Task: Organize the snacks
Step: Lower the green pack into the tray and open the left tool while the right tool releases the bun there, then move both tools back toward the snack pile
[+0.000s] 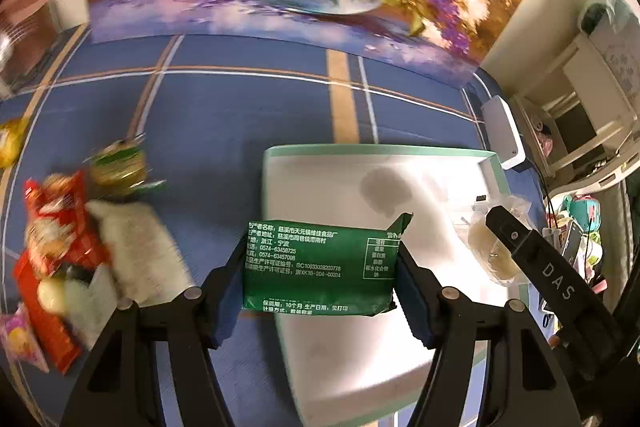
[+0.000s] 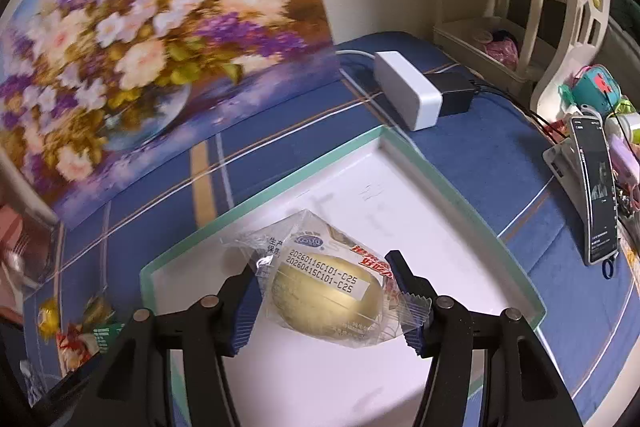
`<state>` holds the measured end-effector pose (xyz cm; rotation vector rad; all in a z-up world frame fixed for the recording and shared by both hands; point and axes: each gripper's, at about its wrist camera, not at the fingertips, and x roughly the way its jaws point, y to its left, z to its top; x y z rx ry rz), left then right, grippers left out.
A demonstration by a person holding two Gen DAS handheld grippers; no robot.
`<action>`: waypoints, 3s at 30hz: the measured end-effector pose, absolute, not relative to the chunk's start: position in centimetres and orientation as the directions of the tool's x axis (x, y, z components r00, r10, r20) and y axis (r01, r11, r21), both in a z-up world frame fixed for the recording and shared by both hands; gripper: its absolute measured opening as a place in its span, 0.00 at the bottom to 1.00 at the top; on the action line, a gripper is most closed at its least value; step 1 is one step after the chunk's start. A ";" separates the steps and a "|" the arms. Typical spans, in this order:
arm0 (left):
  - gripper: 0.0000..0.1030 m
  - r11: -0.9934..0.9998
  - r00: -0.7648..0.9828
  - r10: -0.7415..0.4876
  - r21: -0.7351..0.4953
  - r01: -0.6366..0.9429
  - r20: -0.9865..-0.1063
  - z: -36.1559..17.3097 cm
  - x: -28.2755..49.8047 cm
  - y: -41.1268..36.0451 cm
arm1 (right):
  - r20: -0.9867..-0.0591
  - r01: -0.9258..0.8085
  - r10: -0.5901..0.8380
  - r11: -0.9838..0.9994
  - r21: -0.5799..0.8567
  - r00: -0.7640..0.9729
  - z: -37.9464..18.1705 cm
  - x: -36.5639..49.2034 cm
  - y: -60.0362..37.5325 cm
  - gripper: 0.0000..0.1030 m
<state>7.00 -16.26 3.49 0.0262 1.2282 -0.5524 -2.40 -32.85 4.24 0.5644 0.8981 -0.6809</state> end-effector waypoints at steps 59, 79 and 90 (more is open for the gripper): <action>0.98 0.998 0.525 -0.035 -0.003 0.062 -0.850 7.7 4.4 -1.4 | -0.812 0.550 -0.146 0.801 0.239 0.565 7.3 -2.8 -25.6 1.00; 0.98 0.998 0.491 0.063 0.049 -0.041 -0.869 8.5 2.6 7.2 | -0.782 0.461 -0.154 0.868 0.186 0.605 10.2 -4.3 -16.0 1.00; 0.98 0.991 0.456 0.086 0.028 -0.133 -0.886 8.0 3.8 12.6 | -0.778 0.372 -0.197 0.927 0.051 0.597 10.6 -2.5 -11.2 1.00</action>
